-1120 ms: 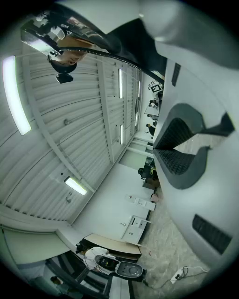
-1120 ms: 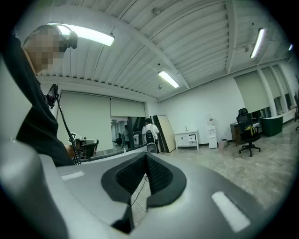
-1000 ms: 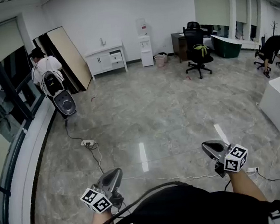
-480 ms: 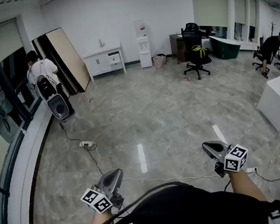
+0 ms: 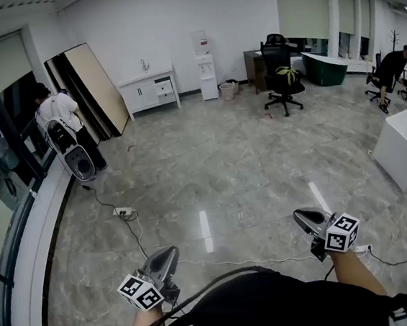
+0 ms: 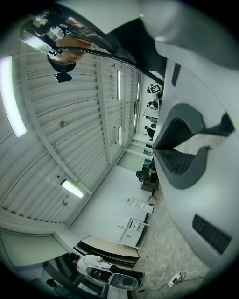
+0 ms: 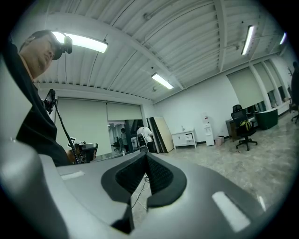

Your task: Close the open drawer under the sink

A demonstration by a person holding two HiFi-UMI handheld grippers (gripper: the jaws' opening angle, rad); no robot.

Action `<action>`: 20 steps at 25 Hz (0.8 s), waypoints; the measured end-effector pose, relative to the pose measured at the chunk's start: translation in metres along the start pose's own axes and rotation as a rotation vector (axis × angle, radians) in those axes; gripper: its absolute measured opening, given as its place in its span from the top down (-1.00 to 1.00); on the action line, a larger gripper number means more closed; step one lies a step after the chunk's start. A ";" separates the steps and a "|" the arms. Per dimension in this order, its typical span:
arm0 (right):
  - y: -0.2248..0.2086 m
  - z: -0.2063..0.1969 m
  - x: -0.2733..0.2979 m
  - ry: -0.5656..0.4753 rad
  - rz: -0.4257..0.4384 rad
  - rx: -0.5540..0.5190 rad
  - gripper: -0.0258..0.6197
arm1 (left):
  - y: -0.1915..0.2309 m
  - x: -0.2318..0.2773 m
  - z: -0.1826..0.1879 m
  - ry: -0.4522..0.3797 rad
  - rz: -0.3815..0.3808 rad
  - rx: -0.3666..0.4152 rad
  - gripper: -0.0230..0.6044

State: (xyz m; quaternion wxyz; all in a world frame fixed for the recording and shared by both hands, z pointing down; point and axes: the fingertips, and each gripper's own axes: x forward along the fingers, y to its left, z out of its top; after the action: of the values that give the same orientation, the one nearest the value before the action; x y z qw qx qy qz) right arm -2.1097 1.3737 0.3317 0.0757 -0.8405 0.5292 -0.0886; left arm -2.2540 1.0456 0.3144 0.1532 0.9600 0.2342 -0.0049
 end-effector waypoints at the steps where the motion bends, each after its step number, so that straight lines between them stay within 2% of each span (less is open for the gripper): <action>1: -0.004 -0.001 -0.004 0.002 -0.001 0.002 0.92 | -0.003 0.004 -0.002 0.001 0.004 -0.002 0.93; 10: -0.050 -0.007 -0.056 0.008 -0.006 0.035 0.92 | -0.045 0.045 -0.024 -0.008 0.040 -0.035 0.93; 14: -0.068 -0.014 -0.076 0.021 0.005 0.051 0.92 | -0.068 0.062 -0.034 0.010 0.060 -0.024 0.93; 20: -0.083 -0.026 -0.073 0.023 0.014 0.091 0.92 | -0.074 0.073 -0.043 0.031 0.059 -0.033 0.93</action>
State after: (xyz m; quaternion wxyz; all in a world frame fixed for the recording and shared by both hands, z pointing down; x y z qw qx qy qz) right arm -2.0739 1.4741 0.3706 0.1083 -0.8314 0.5312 -0.1216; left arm -2.2246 1.1535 0.3279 0.1653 0.9639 0.2080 0.0182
